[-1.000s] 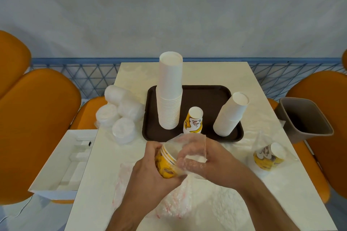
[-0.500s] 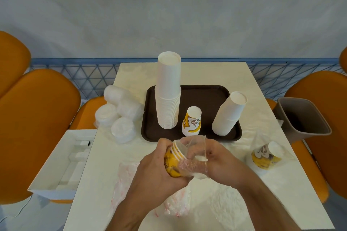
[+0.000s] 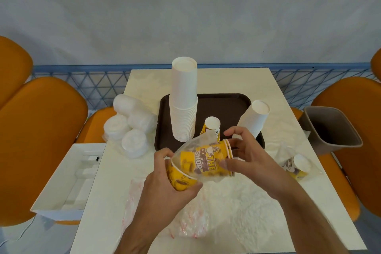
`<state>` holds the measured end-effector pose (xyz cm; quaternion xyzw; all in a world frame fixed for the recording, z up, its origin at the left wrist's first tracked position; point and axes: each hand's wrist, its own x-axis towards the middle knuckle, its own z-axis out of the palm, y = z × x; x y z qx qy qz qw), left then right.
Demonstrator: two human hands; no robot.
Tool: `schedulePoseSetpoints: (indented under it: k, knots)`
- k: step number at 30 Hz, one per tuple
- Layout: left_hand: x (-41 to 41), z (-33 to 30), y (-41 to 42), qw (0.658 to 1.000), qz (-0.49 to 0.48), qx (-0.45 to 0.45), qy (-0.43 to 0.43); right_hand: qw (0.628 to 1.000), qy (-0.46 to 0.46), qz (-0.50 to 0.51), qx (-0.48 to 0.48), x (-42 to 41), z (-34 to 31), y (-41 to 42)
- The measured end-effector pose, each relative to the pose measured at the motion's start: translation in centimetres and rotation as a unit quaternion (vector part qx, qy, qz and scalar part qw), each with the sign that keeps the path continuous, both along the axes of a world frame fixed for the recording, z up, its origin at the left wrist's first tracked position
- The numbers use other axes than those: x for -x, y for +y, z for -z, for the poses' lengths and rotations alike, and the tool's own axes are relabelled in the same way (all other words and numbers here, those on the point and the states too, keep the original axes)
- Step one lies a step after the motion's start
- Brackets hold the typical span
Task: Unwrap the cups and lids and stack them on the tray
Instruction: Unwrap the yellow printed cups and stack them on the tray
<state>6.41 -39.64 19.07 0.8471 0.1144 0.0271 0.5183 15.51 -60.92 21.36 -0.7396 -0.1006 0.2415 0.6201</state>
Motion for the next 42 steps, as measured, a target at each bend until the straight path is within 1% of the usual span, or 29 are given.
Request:
schedulePoseSetpoints:
  k: [4,8,10,13,16,18,20,22,25,27,29,33,35,39,42]
  knots:
    - [0.0,-0.1,0.5,0.999,-0.018,0.029,-0.017,0.996,-0.018,-0.06,0.062,0.1,0.5,-0.5]
    - [0.0,-0.4,0.1,0.999,-0.015,0.042,-0.013,0.981,-0.074,-0.097,0.147,0.2,1.0,0.3]
    - [0.0,-0.5,-0.3,0.999,-0.004,0.049,-0.016,0.978,-0.105,-0.101,0.15,0.4,1.5,1.0]
    - [0.1,-0.6,-0.5,0.998,0.0,0.056,-0.016,0.976,-0.136,-0.076,0.151,0.2,3.5,1.8]
    - [0.2,-0.5,-0.1,0.999,-0.005,0.052,-0.016,0.968,-0.153,-0.044,0.194,-0.4,6.5,1.9]
    - [0.4,-0.2,0.4,0.999,-0.014,0.04,-0.013,0.967,-0.157,0.0,0.201,-1.1,7.8,1.9]
    - [0.6,0.2,0.9,0.999,-0.027,0.022,-0.01,0.967,-0.163,0.066,0.182,-1.8,7.6,2.0]
    - [0.8,0.7,1.3,0.999,-0.042,0.007,-0.008,0.965,-0.184,0.128,0.139,-2.8,6.3,2.4]
    - [0.9,1.1,1.4,0.999,-0.047,-0.003,0.001,0.951,-0.227,0.186,0.095,-4.7,4.6,3.3]
    - [0.9,1.1,1.4,0.999,-0.046,0.0,0.003,0.939,-0.266,0.186,0.115,-6.1,4.3,4.0]
    - [1.0,1.0,1.5,0.999,-0.044,0.004,0.001,0.924,-0.3,0.173,0.164,-7.6,4.6,4.6]
    - [1.0,0.9,1.7,0.999,-0.044,0.006,-0.002,0.899,-0.324,0.157,0.249,-9.5,6.8,5.3]
    - [1.0,0.9,1.9,0.999,-0.044,0.008,-0.004,0.892,-0.323,0.144,0.282,-9.7,8.6,5.4]
    - [1.0,1.1,2.1,0.999,-0.043,0.004,0.0,0.895,-0.281,0.125,0.322,-8.9,11.4,5.0]
    - [1.0,1.2,2.3,0.999,-0.05,-0.002,0.01,0.884,-0.295,0.123,0.341,-8.7,11.5,4.6]
